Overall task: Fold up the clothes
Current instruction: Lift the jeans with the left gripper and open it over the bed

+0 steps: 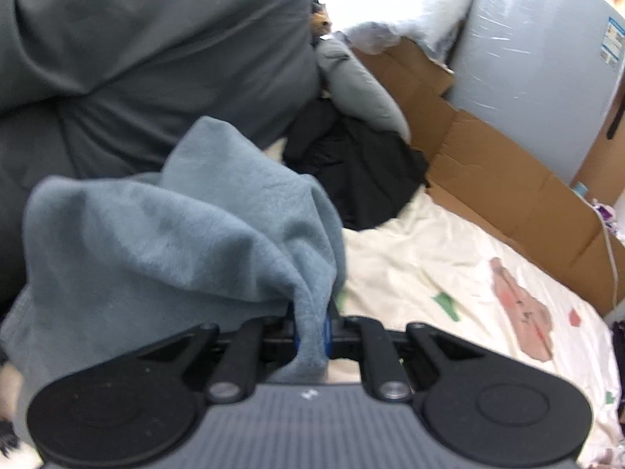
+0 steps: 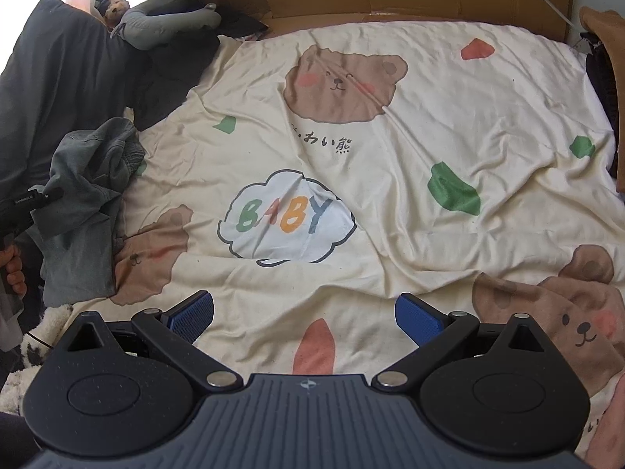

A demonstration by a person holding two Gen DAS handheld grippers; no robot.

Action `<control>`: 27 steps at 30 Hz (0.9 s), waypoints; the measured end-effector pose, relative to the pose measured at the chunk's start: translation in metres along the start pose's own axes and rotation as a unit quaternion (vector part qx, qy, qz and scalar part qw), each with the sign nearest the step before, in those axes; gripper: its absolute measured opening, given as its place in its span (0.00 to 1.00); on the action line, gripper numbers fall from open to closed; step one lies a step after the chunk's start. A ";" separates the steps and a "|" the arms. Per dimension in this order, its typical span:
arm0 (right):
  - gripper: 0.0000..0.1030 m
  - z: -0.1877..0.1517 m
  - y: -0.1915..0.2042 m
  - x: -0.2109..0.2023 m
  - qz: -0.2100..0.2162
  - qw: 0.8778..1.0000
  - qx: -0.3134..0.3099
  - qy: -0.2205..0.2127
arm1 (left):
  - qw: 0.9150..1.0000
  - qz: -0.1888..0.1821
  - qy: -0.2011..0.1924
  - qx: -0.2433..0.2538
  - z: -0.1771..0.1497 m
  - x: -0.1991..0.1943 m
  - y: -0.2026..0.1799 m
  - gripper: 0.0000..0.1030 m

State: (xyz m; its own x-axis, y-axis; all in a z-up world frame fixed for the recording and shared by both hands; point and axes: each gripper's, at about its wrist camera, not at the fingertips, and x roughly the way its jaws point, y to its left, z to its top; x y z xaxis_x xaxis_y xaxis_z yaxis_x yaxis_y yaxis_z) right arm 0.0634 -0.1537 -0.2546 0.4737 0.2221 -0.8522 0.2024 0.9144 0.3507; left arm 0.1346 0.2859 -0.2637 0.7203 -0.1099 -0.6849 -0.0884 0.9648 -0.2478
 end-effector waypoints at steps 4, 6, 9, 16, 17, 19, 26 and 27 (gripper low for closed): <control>0.99 0.000 -0.001 0.000 0.001 1.000 0.004 0.001 | 0.999 -0.027 0.002 0.032 -0.003 -0.003 -0.031 0.10; 0.99 0.000 -0.001 0.000 0.000 1.000 0.005 0.000 | 0.998 -0.042 0.005 0.042 -0.007 -0.005 -0.045 0.10; 0.99 0.000 -0.003 0.000 -0.001 1.000 0.008 0.000 | 0.997 -0.065 0.012 0.047 -0.014 -0.006 -0.066 0.10; 0.99 0.003 -0.009 0.000 0.000 1.000 0.017 -0.008 | 0.991 -0.110 0.025 0.066 -0.035 -0.009 -0.110 0.10; 0.99 0.003 -0.010 0.000 0.001 1.000 0.019 -0.009 | 0.990 -0.118 0.028 0.069 -0.039 -0.009 -0.116 0.10; 0.99 0.002 -0.011 -0.001 0.003 1.000 0.023 -0.010 | 0.987 -0.133 0.036 0.079 -0.045 -0.008 -0.128 0.10; 0.99 0.005 -0.016 -0.003 0.006 0.999 0.036 -0.020 | 0.975 -0.194 0.057 0.086 -0.065 -0.006 -0.168 0.10; 0.99 0.005 -0.017 -0.004 0.005 0.999 0.038 -0.021 | 0.974 -0.202 0.059 0.088 -0.067 -0.005 -0.174 0.10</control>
State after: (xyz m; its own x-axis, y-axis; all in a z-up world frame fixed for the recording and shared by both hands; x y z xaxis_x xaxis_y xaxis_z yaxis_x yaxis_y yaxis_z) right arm 0.0625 -0.1715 -0.2554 0.5107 0.2160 -0.8322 0.2602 0.8837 0.3890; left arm 0.1002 0.1029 -0.2627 0.5872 -0.5062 -0.6316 0.3126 0.8616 -0.3999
